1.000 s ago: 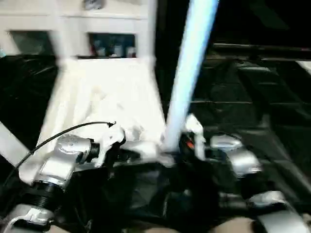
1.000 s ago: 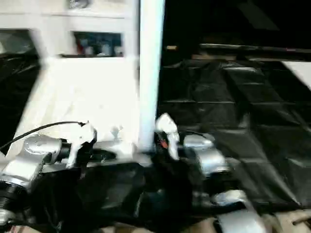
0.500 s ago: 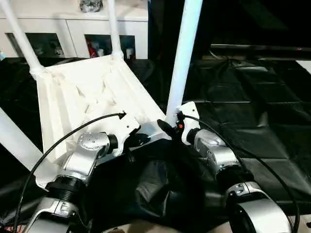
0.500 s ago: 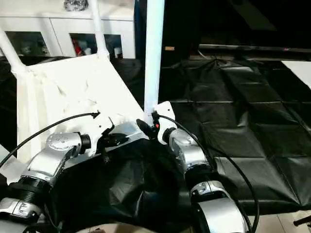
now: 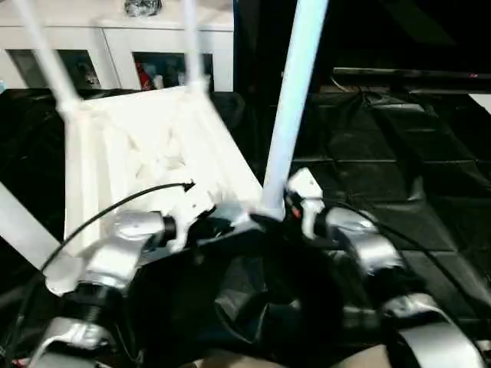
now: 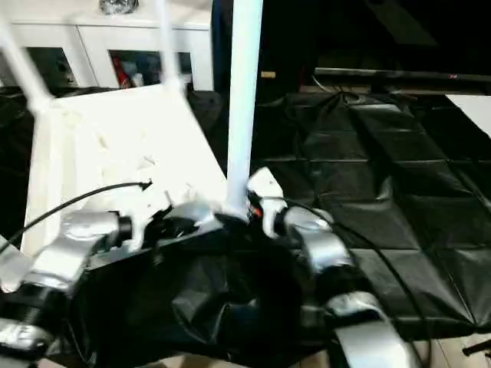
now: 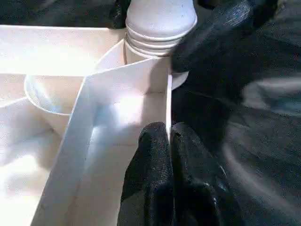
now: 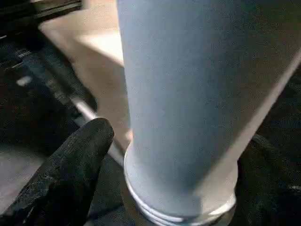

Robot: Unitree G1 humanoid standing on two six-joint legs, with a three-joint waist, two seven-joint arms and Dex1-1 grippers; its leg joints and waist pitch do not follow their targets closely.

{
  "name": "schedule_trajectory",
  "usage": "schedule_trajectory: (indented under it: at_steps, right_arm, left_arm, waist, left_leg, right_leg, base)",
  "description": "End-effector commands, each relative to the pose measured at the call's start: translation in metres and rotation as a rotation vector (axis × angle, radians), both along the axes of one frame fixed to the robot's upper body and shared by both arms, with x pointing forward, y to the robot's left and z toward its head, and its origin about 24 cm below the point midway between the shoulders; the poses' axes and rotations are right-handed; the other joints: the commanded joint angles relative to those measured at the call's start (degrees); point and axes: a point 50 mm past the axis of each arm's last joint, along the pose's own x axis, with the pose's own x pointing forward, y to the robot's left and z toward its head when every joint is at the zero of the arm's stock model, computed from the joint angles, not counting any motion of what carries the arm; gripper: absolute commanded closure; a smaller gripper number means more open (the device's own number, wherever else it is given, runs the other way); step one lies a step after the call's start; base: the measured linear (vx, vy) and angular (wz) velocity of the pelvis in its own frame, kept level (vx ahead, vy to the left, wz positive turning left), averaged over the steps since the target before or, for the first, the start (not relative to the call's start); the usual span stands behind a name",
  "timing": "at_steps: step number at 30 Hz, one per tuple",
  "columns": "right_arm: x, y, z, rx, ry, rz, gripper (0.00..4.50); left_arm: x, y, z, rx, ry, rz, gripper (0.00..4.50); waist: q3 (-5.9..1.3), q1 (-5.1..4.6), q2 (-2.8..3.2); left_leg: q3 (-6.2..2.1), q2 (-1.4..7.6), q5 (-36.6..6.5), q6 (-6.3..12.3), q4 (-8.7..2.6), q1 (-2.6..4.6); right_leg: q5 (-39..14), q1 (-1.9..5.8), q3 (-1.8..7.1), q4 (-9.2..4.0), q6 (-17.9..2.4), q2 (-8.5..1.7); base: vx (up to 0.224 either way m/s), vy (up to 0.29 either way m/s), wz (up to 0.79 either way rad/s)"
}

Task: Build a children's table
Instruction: Rotate leg to tighten

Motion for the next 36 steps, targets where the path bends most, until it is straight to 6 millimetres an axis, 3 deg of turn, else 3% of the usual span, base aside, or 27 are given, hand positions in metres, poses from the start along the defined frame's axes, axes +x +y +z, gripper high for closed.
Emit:
schedule_trajectory:
  at_steps: [1,4,10,16,21,24,26,27,28,31,36]
  right_arm:
    - [-0.012,0.022,0.0,0.029,0.027,0.187,0.57]
    - [-0.013,0.017,0.002,0.037,0.046,0.209,0.57]
    - [-0.017,0.011,0.005,0.034,0.07,0.276,1.19]
    - [-0.022,0.011,0.005,0.039,0.105,0.311,1.68]
    - [-0.024,0.013,0.0,0.046,0.127,0.288,1.79]
    - [-0.019,0.019,-0.004,0.062,0.134,0.152,1.8]
    - [-0.013,0.023,-0.009,0.053,0.129,0.046,1.8]
    - [-0.008,0.028,-0.014,0.036,0.122,-0.064,1.8]
    - [-0.008,0.028,-0.014,0.036,0.122,-0.064,1.8]
    - [-0.002,0.039,-0.021,0.039,0.137,-0.212,1.81]
    - [0.003,0.066,-0.02,0.057,0.118,-0.363,1.81]
  left_arm:
    - [0.0,-0.016,0.012,-0.06,-0.055,-0.084,4.5]
    - [-0.002,-0.011,0.012,-0.059,-0.044,-0.101,4.5]
    - [-0.007,-0.002,0.013,-0.066,0.002,-0.157,4.5]
    - [-0.008,-0.002,0.013,-0.074,0.009,-0.164,4.5]
    - [-0.003,-0.007,0.012,-0.089,-0.013,-0.114,4.5]
    - [0.004,-0.013,0.012,-0.102,-0.039,-0.045,4.5]
    - [0.008,-0.018,0.012,-0.107,-0.049,-0.013,4.5]
    - [0.012,-0.025,0.011,-0.106,-0.063,0.022,4.5]
    - [0.012,-0.025,0.011,-0.106,-0.063,0.022,4.5]
    - [0.017,-0.036,0.012,-0.111,-0.088,0.067,4.5]
    - [0.023,-0.059,0.013,-0.112,-0.127,0.136,4.5]
  waist:
    - [-3.1,0.19,-0.05]
    - [-3.07,0.27,0.12]
    - [-3.26,0.53,0.0]
    - [-3.25,0.72,-0.09]
    - [-3.28,0.74,-0.09]
    - [-3.11,0.73,-0.16]
    - [-2.97,0.39,-0.21]
    - [-2.68,0.19,-0.23]
    - [-2.63,0.03,-0.19]
    - [-2.69,-0.37,-0.17]
    - [-2.9,-0.84,0.02]
  left_leg:
    - [-0.79,3.25,-6.0,5.43,-3.31,-0.02]
    - [-0.8,3.34,-6.1,5.24,-3.36,0.17]
    - [-0.76,3.21,-4.8,5.18,-3.18,0.1]
    - [-0.77,3.23,-5.0,4.91,-3.2,0.12]
    - [-0.77,3.2,-4.8,4.55,-3.16,0.12]
    - [-0.8,3.23,-5.0,4.28,-3.26,0.18]
    - [-0.94,3.11,-6.5,3.25,-3.46,0.14]
    - [-0.97,2.93,-8.4,2.39,-3.6,0.29]
    - [-0.96,2.88,-9.4,1.52,-3.63,0.64]
    - [-1.1,2.91,-9.4,1.09,-3.78,0.53]
    - [-1.15,3.0,-8.4,0.91,-3.8,0.45]
  right_leg:
    - [-7.2,2.81,3.94,-3.94,-10.4,-5.73]
    - [-6.9,2.65,3.95,-3.96,-11.2,-5.8]
    - [-3.9,2.73,3.93,-3.49,-11.9,-5.69]
    - [-4.3,2.82,3.91,-3.53,-11.7,-5.76]
    - [-4.9,2.81,3.92,-3.56,-11.3,-5.74]
    - [-5.6,2.68,3.99,-3.69,-11.1,-5.76]
    - [-9.3,2.75,3.96,-4.11,-10.3,-5.88]
    - [-14.1,2.59,3.9,-4.8,-9.2,-5.99]
    - [-17.7,2.37,4.05,-5.28,-8.3,-6.16]
    - [-18.6,2.38,4.1,-5.31,-7.6,-6.04]
    - [-15.3,2.39,4.13,-4.96,-8.3,-6.05]
  base:
    - [0.0,0.0,0.0]
    - [0.0,0.0,0.0]
    - [0.0,0.0,0.0]
    - [0.0,0.0,0.0]
    - [0.0,0.0,0.0]
    - [0.0,0.0,0.0]
    - [0.0,0.0,0.0]
    - [0.0,0.0,0.0]
    - [0.0,0.0,0.0]
    - [0.0,0.0,0.0]
    - [0.0,0.0,0.0]
